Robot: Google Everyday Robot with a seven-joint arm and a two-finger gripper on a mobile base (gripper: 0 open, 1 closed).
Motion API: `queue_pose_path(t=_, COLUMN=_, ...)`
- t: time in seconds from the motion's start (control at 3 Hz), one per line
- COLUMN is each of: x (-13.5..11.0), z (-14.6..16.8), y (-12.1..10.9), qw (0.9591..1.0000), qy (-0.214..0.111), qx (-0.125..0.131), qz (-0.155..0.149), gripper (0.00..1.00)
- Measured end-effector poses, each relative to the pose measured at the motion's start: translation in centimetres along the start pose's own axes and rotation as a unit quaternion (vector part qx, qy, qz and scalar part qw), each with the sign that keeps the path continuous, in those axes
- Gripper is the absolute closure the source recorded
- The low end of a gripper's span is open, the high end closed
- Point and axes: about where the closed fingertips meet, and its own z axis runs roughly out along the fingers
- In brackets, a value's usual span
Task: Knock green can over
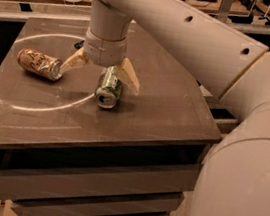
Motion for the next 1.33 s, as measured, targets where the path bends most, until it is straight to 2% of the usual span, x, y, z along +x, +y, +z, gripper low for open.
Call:
queue_pose_path(t=0.67, x=-0.37, z=-0.86, y=-0.28, qw=0.9985, qy=-0.012, qx=0.053, qz=0.002, gripper=0.00)
queue_pose_path(t=1.33, x=-0.48, z=-1.34, y=0.10, qw=0.9963, qy=-0.020, qx=0.083, qz=0.010, gripper=0.00)
